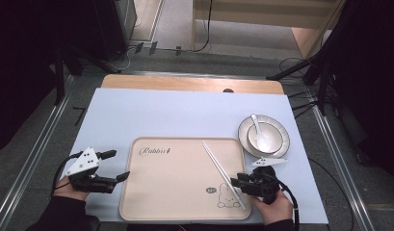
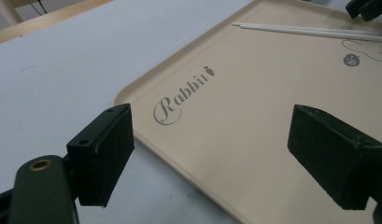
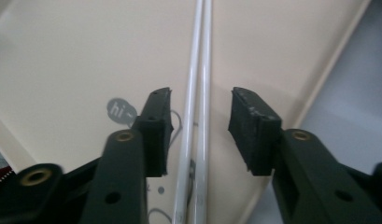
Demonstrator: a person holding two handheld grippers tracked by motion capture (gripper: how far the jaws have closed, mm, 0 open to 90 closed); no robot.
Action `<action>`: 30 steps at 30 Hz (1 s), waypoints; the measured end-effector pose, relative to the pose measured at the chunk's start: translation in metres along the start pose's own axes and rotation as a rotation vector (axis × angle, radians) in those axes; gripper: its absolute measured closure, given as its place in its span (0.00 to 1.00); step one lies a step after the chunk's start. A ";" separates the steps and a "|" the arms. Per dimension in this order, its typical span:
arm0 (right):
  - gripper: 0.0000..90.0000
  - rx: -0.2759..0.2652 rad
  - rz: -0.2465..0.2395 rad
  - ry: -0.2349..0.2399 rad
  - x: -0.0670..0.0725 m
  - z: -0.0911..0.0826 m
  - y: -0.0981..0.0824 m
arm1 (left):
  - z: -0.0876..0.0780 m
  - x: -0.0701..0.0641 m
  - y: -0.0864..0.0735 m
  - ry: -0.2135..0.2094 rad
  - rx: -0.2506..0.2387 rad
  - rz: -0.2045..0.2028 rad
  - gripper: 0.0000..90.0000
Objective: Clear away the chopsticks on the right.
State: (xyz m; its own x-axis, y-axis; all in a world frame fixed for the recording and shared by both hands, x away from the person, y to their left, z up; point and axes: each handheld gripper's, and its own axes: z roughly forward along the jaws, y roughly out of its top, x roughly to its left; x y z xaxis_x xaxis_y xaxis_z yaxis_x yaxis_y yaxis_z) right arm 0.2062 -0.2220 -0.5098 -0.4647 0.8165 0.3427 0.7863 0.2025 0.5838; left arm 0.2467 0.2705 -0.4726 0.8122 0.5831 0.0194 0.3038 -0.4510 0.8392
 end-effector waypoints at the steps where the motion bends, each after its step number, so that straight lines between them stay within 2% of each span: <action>1: 0.62 -0.011 -0.009 0.005 0.001 -0.001 0.003 | 0.000 0.000 0.000 -0.001 0.000 -0.002 0.17; 3: 0.57 -0.018 -0.013 0.025 0.000 -0.003 0.008 | 0.001 0.000 0.000 -0.004 0.003 -0.001 0.17; 8: 0.43 -0.063 -0.070 0.071 -0.010 -0.006 0.023 | 0.001 0.001 0.000 -0.005 0.004 -0.002 0.17; 10: 0.41 -0.073 -0.097 0.094 -0.015 -0.008 0.029 | 0.001 0.001 -0.001 -0.006 0.001 -0.007 0.17; 13: 0.38 -0.081 -0.179 0.132 -0.019 -0.011 0.037 | 0.001 0.002 -0.001 -0.007 0.004 -0.007 0.17; 17: 0.36 -0.085 -0.224 0.187 -0.025 -0.016 0.048 | 0.002 0.001 0.000 -0.019 -0.003 -0.008 0.17; 18: 0.34 -0.100 -0.242 0.189 -0.027 -0.018 0.050 | 0.002 0.001 0.000 -0.022 0.001 -0.008 0.17; 26: 0.27 -0.113 -0.314 0.170 -0.045 -0.027 0.053 | 0.002 0.002 0.000 -0.023 -0.001 -0.011 0.17; 30: 0.25 -0.148 -0.315 0.171 -0.054 -0.033 0.051 | 0.004 0.002 0.001 -0.033 0.004 -0.012 0.17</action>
State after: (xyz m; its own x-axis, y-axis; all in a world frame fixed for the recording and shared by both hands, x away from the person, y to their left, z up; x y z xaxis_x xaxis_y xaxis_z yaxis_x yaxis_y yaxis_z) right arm 0.2582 -0.2740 -0.4738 -0.7452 0.6222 0.2397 0.5323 0.3386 0.7759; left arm 0.2506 0.2686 -0.4743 0.8245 0.5658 -0.0089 0.3155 -0.4465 0.8373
